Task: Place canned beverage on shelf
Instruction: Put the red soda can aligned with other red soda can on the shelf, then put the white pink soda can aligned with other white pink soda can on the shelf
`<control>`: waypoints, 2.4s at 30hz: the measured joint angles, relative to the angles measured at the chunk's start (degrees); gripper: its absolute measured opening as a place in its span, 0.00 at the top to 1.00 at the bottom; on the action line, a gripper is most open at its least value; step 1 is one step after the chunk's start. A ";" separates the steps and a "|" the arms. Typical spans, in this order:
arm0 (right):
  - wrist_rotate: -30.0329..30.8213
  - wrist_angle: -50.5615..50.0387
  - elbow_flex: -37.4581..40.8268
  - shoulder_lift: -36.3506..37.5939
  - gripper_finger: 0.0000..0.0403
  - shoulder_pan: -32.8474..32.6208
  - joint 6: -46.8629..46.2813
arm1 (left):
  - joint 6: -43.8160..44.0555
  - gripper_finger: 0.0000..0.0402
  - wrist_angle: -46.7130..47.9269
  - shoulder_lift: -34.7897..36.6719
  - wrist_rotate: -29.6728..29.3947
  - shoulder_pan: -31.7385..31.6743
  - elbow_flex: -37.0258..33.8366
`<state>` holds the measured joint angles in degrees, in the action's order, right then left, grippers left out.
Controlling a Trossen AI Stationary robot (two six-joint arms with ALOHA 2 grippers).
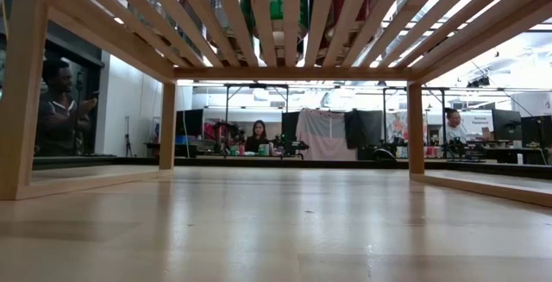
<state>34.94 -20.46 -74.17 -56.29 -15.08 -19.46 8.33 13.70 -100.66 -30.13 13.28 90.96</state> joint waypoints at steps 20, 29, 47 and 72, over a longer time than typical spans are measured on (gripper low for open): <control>0.00 -0.23 0.02 0.00 0.04 0.01 0.28 | -8.91 0.20 -3.69 4.44 1.26 0.16 2.00; 0.04 -1.78 0.02 0.00 0.04 0.10 0.42 | -5.62 0.20 11.79 15.95 -0.28 1.54 2.09; -0.45 -1.52 0.02 0.00 0.04 0.12 -4.29 | 24.51 0.20 49.44 33.89 -9.10 21.29 1.51; -19.71 -10.39 0.02 -5.20 0.04 0.06 -22.56 | 56.16 0.20 52.60 39.84 -11.15 48.54 -16.98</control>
<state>15.23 -30.85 -74.15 -61.49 -15.03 -42.03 64.49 66.30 -60.83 -41.28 61.82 73.97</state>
